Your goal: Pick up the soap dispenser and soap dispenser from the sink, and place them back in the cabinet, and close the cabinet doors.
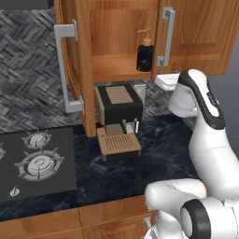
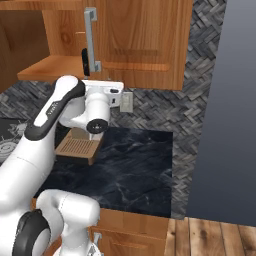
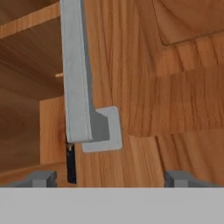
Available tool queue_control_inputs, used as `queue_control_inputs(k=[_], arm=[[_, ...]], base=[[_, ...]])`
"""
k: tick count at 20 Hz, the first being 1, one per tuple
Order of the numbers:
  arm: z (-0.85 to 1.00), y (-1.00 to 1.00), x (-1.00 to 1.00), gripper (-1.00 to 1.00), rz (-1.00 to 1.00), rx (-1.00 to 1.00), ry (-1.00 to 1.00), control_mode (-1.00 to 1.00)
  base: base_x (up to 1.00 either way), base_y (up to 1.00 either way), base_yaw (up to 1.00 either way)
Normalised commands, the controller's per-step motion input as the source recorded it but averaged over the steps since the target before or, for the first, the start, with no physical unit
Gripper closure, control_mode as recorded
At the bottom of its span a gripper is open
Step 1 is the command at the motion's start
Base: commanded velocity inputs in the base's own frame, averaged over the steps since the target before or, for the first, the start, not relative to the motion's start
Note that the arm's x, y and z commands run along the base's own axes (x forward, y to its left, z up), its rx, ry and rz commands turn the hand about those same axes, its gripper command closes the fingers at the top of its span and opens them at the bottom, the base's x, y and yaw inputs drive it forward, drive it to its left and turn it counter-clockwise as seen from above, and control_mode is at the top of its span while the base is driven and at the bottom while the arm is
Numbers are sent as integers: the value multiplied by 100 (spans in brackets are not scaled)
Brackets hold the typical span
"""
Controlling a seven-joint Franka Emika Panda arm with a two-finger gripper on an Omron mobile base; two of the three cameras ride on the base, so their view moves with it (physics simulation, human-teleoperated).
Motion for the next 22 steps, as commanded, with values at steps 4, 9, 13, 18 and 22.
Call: queue_control_inputs(k=[4,9,13,18,22], arm=[[23,10,-52,-100,-7,0,0,-100],[32,15,-51,-100,-10,0,0,-100],[42,23,-46,-100,-12,-2,4,-100],[43,23,-48,-100,-11,-3,13,-100],[45,19,-51,-100,-12,-2,17,-100]], base=[[0,0,0],[0,0,0],[0,0,0],[0,0,0],[0,0,0]])
